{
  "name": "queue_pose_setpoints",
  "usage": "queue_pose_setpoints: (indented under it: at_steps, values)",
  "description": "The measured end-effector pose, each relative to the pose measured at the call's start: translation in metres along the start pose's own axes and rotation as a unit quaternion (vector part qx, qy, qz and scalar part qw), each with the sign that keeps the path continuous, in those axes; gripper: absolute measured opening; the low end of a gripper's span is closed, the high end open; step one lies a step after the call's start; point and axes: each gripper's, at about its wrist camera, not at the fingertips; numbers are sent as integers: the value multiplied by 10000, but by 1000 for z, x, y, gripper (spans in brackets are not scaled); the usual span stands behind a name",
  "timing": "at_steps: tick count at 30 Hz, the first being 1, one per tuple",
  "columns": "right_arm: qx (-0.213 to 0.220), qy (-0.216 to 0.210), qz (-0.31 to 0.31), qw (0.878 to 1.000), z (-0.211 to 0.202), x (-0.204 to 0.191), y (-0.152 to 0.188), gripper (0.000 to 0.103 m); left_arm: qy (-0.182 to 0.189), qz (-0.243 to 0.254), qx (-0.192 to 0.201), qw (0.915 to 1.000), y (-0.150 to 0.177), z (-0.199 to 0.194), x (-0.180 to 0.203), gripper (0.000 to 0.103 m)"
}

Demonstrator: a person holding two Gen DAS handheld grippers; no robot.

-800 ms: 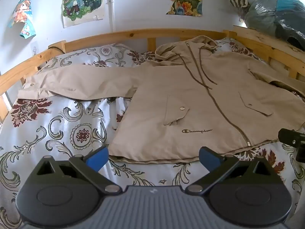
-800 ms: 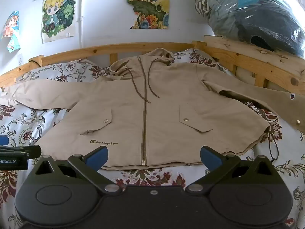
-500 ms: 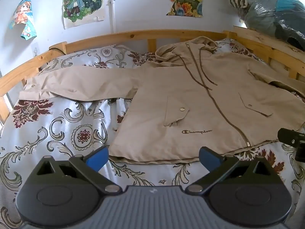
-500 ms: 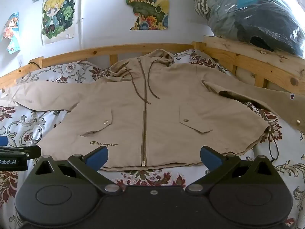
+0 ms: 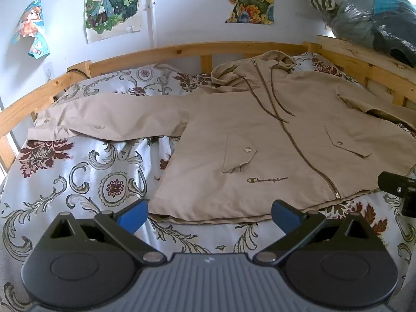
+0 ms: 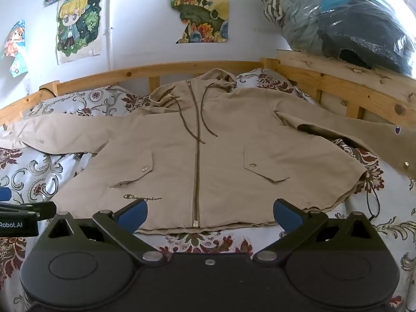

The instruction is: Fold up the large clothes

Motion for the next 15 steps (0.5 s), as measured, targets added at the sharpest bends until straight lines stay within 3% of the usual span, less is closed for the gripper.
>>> queue_pose_setpoints:
  at_steps: [15]
  values:
    - [29, -33, 67, 10000, -3, 3, -1, 102, -52, 51, 43, 10000, 0, -2, 1, 102]
Point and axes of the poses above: each gripper's, at about its wrist camera, not at the fingertips, and z roughly the way its jaws point, x to its right, y to its underside
